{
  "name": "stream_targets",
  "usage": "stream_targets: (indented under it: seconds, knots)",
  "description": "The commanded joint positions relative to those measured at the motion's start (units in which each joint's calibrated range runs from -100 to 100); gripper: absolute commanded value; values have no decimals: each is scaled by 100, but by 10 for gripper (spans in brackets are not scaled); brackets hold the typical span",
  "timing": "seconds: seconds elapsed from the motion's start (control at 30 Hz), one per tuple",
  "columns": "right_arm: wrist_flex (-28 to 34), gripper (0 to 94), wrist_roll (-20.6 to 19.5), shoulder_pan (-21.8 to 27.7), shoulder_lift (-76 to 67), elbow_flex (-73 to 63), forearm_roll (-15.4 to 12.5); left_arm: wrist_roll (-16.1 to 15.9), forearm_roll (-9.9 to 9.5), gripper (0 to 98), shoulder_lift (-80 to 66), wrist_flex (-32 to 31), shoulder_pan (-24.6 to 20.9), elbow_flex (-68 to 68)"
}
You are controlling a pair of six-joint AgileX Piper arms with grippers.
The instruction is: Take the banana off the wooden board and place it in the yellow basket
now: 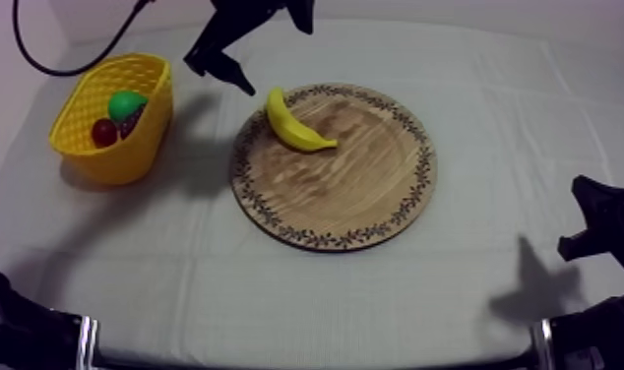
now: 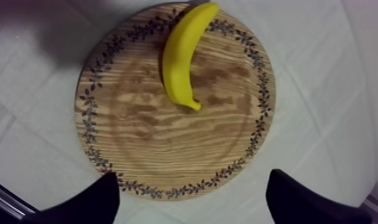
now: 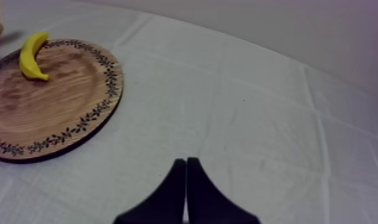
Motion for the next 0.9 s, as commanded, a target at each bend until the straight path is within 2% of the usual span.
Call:
stream_targets:
  seconds: [0.0, 0.13, 0.3, 0.57, 0.87]
  knots:
    - [-3, 3, -1, 0, 0, 5, -2, 2, -3, 930, 181, 5, -6, -14]
    - [-3, 3, -1, 0, 0, 5, -2, 3, 12, 926, 568, -10, -24, -32]
    - [-3, 3, -1, 0, 0, 5, -2, -74, 135, 927, 1086, -175, -91, -57]
    - [-3, 3, -1, 0, 0, 5, -2, -363, 376, 931, 1772, -710, -240, -160]
    - [-3, 3, -1, 0, 0, 5, -2, -664, 438, 903, 2363, -1104, -359, -486]
